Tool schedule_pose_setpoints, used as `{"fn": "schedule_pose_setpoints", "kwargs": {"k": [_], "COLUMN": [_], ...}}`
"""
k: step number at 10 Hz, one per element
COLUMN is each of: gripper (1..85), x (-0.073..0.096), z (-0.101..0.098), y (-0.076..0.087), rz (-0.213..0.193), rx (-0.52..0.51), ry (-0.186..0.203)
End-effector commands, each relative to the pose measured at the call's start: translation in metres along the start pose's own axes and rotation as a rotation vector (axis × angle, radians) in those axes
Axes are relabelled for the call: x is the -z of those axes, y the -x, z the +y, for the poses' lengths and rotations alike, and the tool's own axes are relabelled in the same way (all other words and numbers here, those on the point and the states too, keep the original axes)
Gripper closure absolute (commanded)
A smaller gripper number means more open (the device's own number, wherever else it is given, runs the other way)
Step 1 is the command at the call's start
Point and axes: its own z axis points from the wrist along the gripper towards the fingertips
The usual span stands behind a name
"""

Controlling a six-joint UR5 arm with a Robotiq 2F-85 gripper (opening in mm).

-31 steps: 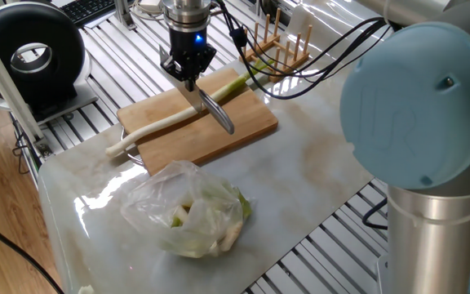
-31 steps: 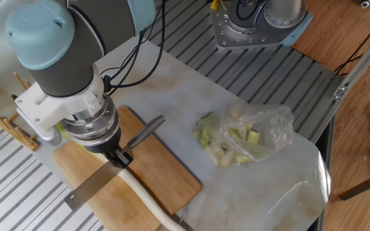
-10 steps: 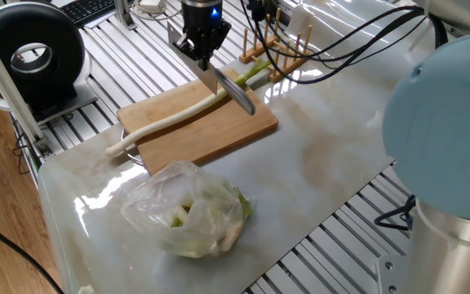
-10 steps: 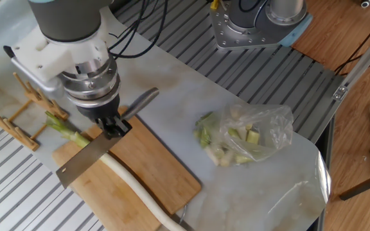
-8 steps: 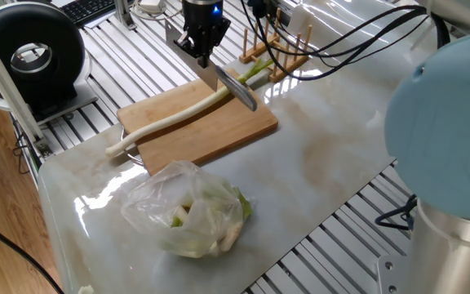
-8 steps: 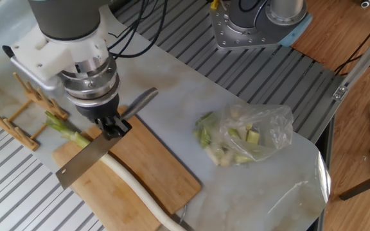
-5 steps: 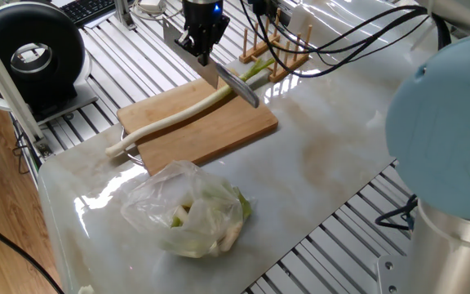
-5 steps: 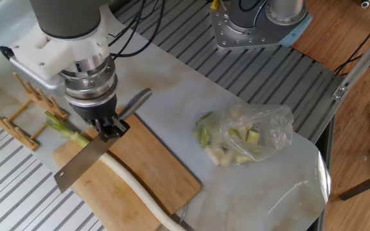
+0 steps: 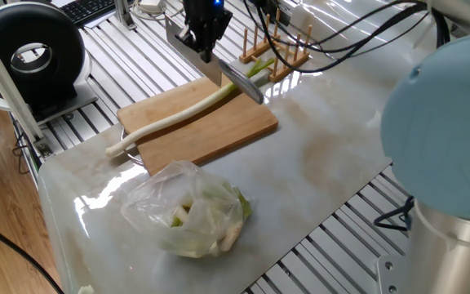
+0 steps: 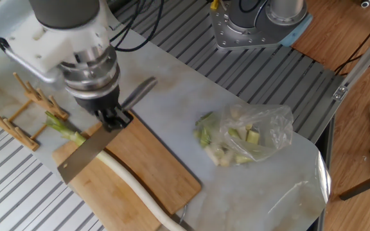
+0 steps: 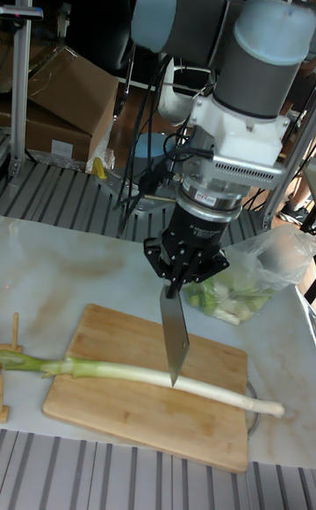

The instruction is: Chop the scallions

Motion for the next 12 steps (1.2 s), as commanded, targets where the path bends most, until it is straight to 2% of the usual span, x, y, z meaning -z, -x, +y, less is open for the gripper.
{"fn": "schedule_pose_setpoints", "kwargs": {"k": [1, 4, 6, 12], "gripper": [84.3, 84.3, 84.3, 84.3], "x": [0.037, 0.057, 0.066, 0.071], "z": [0.004, 0.001, 0.004, 0.015], "y": [-0.01, -0.016, -0.018, -0.011], "rz": [0.034, 0.019, 0.026, 0.002], "rx": [-0.017, -0.029, -0.046, -0.098], "ry": [0.029, 0.048, 0.042, 0.064]}}
